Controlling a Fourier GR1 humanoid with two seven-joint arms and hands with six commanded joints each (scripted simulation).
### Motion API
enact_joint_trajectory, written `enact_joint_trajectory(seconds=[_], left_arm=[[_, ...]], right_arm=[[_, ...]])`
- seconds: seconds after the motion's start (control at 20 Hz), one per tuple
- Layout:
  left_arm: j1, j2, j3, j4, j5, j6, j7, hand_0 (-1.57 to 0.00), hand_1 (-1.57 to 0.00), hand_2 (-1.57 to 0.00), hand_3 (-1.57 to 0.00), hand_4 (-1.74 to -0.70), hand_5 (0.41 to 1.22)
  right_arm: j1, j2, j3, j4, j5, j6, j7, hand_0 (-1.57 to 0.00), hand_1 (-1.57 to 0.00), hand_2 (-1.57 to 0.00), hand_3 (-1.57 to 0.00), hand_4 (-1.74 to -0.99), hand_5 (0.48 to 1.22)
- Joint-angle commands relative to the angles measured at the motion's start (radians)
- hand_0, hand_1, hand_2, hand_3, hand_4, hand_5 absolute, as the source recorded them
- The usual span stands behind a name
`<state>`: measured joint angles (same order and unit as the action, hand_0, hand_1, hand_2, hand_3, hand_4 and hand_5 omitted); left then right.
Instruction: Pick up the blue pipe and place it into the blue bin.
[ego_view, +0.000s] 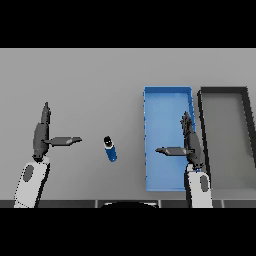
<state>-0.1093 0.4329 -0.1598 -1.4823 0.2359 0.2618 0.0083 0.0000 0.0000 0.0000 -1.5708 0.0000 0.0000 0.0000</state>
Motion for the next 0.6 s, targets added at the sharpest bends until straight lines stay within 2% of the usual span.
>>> enact_joint_trajectory(seconds=[0.0, 0.25, 0.3, 0.35, 0.45, 0.55], left_arm=[[0.001, 0.0, 0.001, -0.001, 0.0, 0.0, -0.005, 0.0, 0.0, 0.0, 0.0, -0.97, 0.593], [0.013, 0.009, 0.006, -0.011, 0.008, -0.004, -0.01, 0.0, 0.0, 0.0, 0.0, -0.97, 0.593], [0.044, 0.076, -0.016, -0.007, 0.001, -0.11, -0.077, 0.0, 0.0, 0.0, 0.0, -0.97, 0.593], [0.061, 0.118, -0.027, 0.005, -0.007, -0.173, -0.119, 0.0, 0.0, 0.0, 0.0, -0.96, 0.592], [0.076, 0.154, -0.039, 0.029, -0.015, -0.244, -0.174, 0.0, 0.0, 0.0, 0.0, -0.96, 0.59], [0.063, 0.168, -0.044, 0.024, -0.01, -0.269, -0.17, 0.0, 0.0, 0.0, 0.0, -0.96, 0.595]], right_arm=[[0.001, 0.001, 0.001, -0.001, 0.0, -0.001, -0.001, 0.0, 0.0, 0.0, 0.0, -1.205, 0.629], [0.015, 0.003, 0.009, -0.012, 0.003, 0.001, -0.002, 0.0, 0.0, 0.0, 0.0, -1.205, 0.629], [0.058, -0.063, 0.038, -0.054, 0.079, 0.012, -0.092, 0.0, 0.0, 0.0, 0.0, -1.205, 0.629], [0.089, -0.099, 0.061, -0.081, 0.129, 0.018, -0.137, 0.0, 0.0, 0.0, 0.0, -1.201, 0.628], [0.119, -0.123, 0.09, -0.119, 0.18, 0.02, -0.141, 0.0, 0.0, 0.0, 0.0, -1.197, 0.626], [0.126, -0.13, 0.097, -0.137, 0.191, 0.021, -0.123, 0.0, 0.0, 0.0, 0.0, -1.196, 0.623]])
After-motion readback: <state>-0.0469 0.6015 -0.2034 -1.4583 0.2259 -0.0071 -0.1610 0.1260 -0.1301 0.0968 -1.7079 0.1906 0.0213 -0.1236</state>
